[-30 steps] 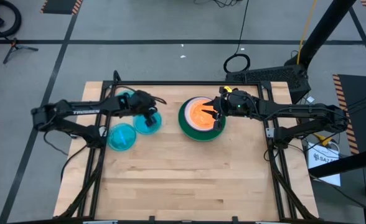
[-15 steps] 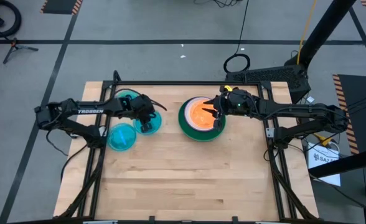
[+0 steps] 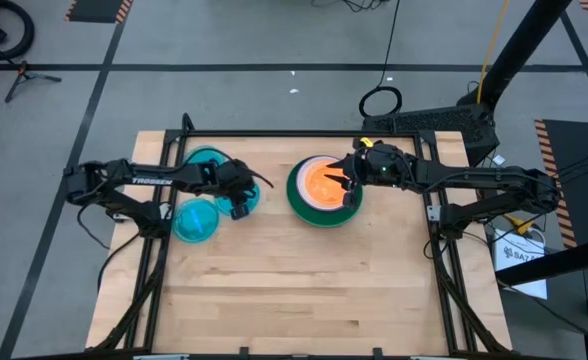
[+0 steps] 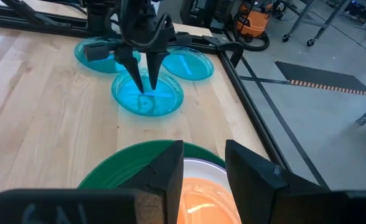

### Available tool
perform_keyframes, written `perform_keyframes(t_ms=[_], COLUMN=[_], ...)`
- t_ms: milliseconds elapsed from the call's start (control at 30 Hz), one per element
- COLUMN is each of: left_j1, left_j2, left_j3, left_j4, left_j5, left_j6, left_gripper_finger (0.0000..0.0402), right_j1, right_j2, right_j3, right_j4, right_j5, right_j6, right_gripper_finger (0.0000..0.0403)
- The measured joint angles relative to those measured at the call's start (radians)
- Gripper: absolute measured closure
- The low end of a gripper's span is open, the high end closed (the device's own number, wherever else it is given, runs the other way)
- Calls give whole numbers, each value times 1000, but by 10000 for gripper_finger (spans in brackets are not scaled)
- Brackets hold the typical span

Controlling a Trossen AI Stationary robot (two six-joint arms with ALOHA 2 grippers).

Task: Stack plastic plates
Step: Stack the middle right blue plate on the orange plate

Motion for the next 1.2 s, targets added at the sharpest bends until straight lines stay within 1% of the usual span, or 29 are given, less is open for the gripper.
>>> perform_keyframes(t_ms=[100, 167, 233, 533, 867, 1200], left_j1=[-2, -2, -2, -10, -45, -47], left_j2=[9, 17, 16, 16, 16, 21], left_j3=[-17, -39, -57, -63, -63, -67], left_j4=[11, 68, 59, 85, 109, 123], left_j5=[0, 0, 0, -1, -2, -9], left_j6=[-1, -9, -33, -95, -108, -86], left_gripper_finger=[291, 291, 291, 291, 291, 291], right_j1=[0, 0, 0, 0, 0, 0], right_j2=[0, 0, 0, 0, 0, 0], right_j3=[0, 0, 0, 0, 0, 0], right_j4=[-1, -4, -4, -4, -4, -4], right_j5=[0, -1, 0, 0, 0, 0], right_j6=[0, 0, 1, 0, 0, 0], right_gripper_finger=[289, 289, 289, 289, 289, 289])
